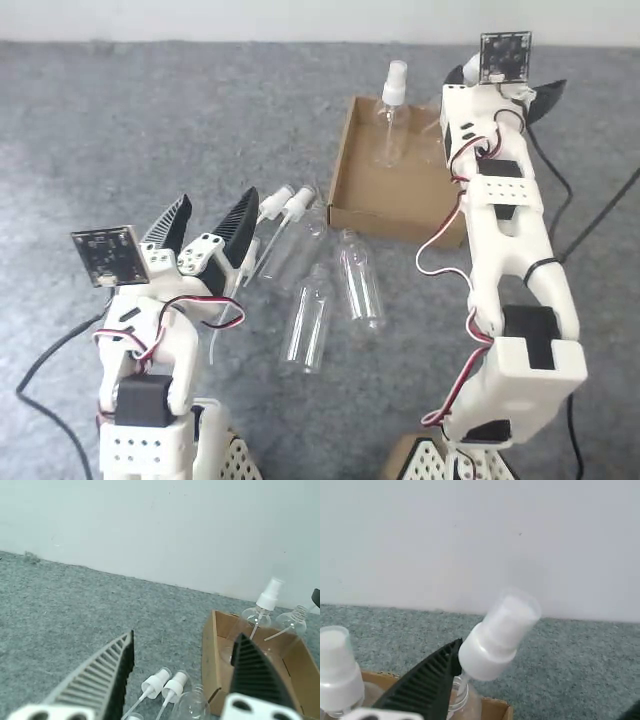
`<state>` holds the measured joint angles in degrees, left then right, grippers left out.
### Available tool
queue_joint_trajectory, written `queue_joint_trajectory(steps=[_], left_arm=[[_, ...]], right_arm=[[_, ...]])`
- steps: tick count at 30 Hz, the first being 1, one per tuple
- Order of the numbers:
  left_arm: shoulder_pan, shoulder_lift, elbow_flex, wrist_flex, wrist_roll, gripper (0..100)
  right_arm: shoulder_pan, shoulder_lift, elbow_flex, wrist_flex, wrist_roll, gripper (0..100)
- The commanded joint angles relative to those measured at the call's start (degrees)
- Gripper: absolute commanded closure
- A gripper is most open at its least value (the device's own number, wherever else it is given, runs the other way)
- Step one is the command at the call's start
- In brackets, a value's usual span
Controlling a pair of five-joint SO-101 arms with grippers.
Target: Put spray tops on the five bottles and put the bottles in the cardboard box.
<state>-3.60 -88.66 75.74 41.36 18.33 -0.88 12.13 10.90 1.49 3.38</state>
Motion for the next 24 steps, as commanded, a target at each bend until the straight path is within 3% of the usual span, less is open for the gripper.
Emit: queue_joint_trajectory(steps=[1,5,14,24], left_arm=[[0.09,0.09,-0.22,-1.41,-0.18,70],[0.09,0.09,-0.22,-1.41,-0.18,70],[0.09,0.09,-0.22,-1.49,-0.18,70],[0.09,0.09,-0.22,-1.49,-0.18,70]], right_arm=[[-0.40,-4.97,-3.08,-1.01,-0.09,65.3],[0.84,-5.05,-5.54,-1.45,-5.36,75.2],[2.07,-5.05,-13.54,-1.36,-8.09,76.0],[2.07,-9.19,-17.41,-0.31,4.57,76.0]])
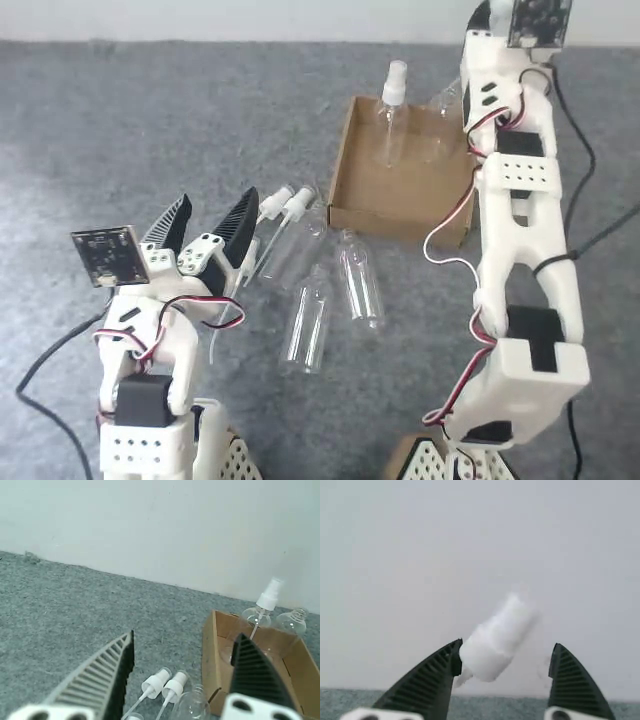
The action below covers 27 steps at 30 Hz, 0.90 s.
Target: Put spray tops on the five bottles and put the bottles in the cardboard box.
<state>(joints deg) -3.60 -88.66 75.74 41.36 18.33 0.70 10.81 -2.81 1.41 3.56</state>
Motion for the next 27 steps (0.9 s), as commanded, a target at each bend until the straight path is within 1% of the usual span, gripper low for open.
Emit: queue_joint_trajectory(steps=[1,3,5,8,12,14,17,19,21,23,27], left_arm=[[0.09,0.09,-0.22,-1.49,-0.18,70],[0.09,0.09,-0.22,-1.49,-0.18,70],[0.09,0.09,-0.22,-1.49,-0.18,70],[0.09,0.09,-0.22,-1.49,-0.18,70],[0.09,0.09,-0.22,-1.49,-0.18,70],[0.09,0.09,-0.22,-1.49,-0.18,70],[0.09,0.09,-0.22,-1.49,-0.18,70],[0.09,0.09,-0.22,-1.49,-0.18,70],[0.09,0.09,-0.22,-1.49,-0.18,70],[0.09,0.09,-0.22,-1.49,-0.18,70],[0.09,0.00,0.13,-1.49,-0.18,70]], right_arm=[[0.48,-9.19,-3.52,1.27,5.19,76.0],[0.48,-12.09,-3.08,5.05,6.68,76.1],[0.66,-15.08,-3.08,11.12,8.35,76.9],[3.38,-19.74,-3.08,20.88,9.49,84.4],[12.09,-24.84,-3.08,28.97,9.49,95.6],[17.01,-26.59,-3.08,31.96,9.49,97.2],[23.08,-27.65,-2.99,38.55,10.20,93.7],[26.24,-27.56,-2.99,45.76,14.95,89.3],[26.68,-26.33,-2.11,50.86,20.48,85.3],[26.51,-24.13,-0.09,54.02,24.26,82.6],[25.27,-20.62,2.81,55.96,26.11,80.9]])
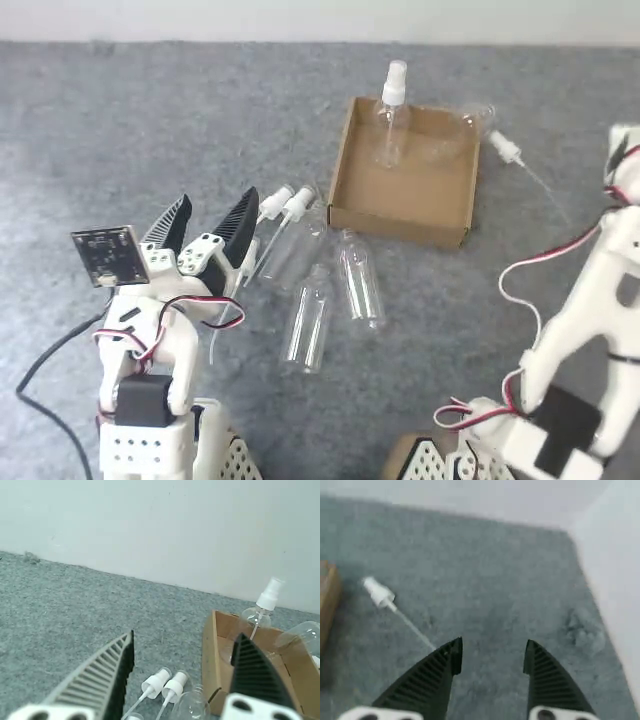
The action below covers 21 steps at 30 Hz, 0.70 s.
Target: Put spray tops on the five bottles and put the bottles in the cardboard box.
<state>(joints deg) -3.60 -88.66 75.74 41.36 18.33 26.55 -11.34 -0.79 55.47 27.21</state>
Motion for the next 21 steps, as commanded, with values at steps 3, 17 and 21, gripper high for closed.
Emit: queue_joint_trajectory(steps=[3,17,21], left_arm=[[0.09,0.00,0.22,-1.49,-0.18,70],[0.09,0.00,0.22,-1.58,-0.18,70],[0.09,0.00,0.22,-1.58,-0.18,70]], right_arm=[[-0.75,3.30,1.49,2.15,2.46,80.9],[-16.75,10.51,-7.30,5.05,-6.33,80.7],[-21.58,10.51,-10.73,-2.07,-19.78,80.7]])
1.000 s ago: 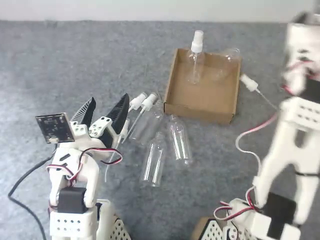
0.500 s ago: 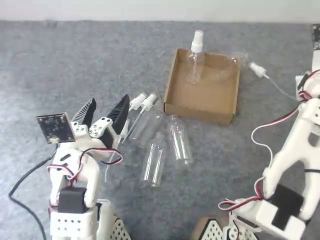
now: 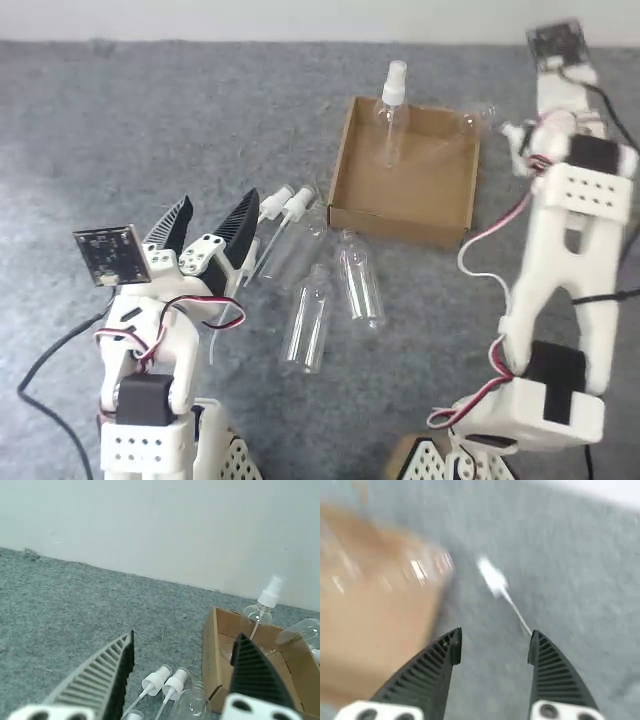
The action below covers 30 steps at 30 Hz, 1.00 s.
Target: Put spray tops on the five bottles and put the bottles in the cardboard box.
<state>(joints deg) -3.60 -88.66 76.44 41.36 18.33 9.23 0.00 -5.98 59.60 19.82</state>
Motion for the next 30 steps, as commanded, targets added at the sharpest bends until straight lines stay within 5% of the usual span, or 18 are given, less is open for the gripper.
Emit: queue_joint_trajectory(steps=[1,15,30], left_arm=[[0.09,0.00,-0.48,-1.58,-0.18,70],[0.09,0.00,-0.48,-1.58,-0.26,70],[0.09,0.00,-0.48,-1.58,-0.26,70]], right_arm=[[-4.97,-0.84,-5.54,-8.22,-14.95,80.7],[-4.35,5.49,-4.84,-15.87,-27.60,80.7],[-6.64,11.21,-4.84,-20.70,-28.40,80.7]])
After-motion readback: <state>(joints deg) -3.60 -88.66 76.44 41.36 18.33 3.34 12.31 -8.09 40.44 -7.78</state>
